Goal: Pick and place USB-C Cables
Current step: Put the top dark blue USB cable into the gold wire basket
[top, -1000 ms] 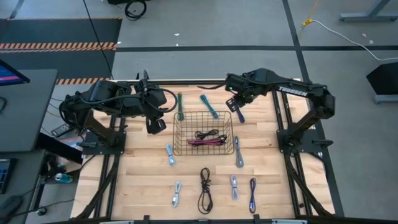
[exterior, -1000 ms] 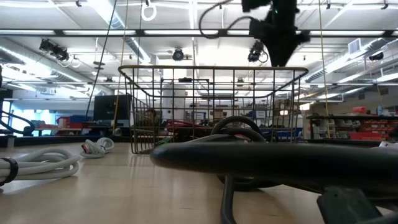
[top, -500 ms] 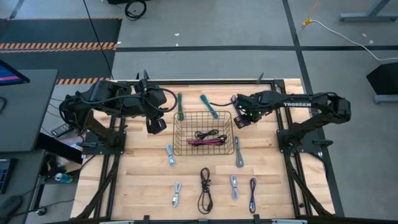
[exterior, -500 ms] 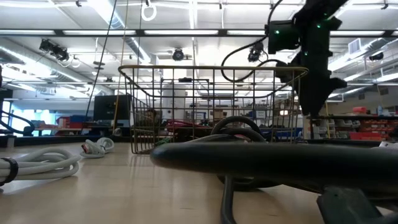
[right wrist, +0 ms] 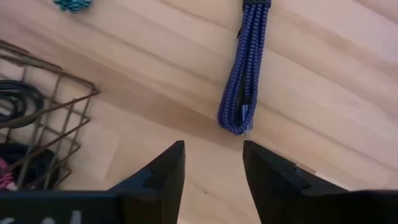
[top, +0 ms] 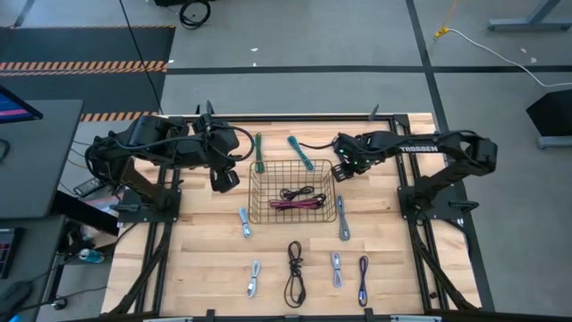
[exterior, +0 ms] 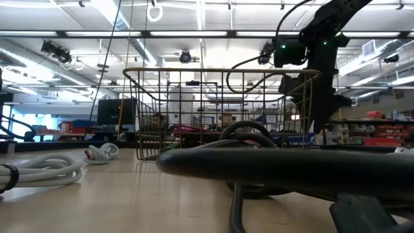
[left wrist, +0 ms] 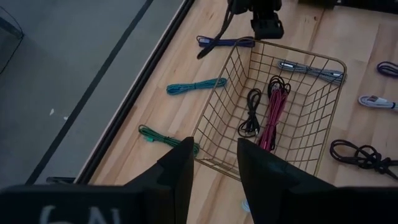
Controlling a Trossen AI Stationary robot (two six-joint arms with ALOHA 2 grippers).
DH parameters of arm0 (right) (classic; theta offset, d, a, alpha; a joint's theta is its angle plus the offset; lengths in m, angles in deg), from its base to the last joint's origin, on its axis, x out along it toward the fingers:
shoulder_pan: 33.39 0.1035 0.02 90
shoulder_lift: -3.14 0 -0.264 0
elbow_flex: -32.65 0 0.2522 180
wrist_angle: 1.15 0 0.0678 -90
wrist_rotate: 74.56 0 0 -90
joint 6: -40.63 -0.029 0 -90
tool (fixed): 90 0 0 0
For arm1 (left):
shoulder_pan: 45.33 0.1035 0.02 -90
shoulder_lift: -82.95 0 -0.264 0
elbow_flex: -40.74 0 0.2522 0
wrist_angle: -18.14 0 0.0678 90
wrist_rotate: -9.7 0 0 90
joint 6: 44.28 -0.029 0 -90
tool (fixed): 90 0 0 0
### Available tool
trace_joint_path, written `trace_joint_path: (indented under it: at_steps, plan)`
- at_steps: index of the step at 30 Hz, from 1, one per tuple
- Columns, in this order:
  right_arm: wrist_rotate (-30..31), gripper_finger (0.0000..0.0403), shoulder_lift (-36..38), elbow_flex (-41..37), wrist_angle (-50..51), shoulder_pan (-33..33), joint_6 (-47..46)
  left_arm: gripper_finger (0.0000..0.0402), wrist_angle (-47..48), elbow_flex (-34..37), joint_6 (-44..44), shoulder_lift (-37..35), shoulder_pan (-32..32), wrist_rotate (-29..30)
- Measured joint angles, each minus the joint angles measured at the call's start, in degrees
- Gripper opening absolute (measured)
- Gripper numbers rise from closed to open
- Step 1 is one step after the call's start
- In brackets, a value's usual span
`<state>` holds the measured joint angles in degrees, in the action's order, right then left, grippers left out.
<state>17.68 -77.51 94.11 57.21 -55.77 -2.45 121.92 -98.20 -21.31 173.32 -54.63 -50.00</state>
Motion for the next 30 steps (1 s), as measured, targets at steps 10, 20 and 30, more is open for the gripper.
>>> trace_joint_path:
  at_steps: [10,20,30]
  plan:
    - [1.22,0.0197,-5.07,-0.01,-3.72,-1.13,2.57,0.0130,-0.02,0.00,0.00,0.00,0.00,0.00]
    - [0.77,0.0195,-9.46,-0.02,-5.10,-1.17,2.79,0.0130,0.00,0.00,-0.02,0.00,0.01,-0.15]
    - [1.20,0.0111,-9.89,-0.02,-5.78,-1.80,2.18,0.0130,0.00,0.00,-0.02,0.00,0.01,-0.17]
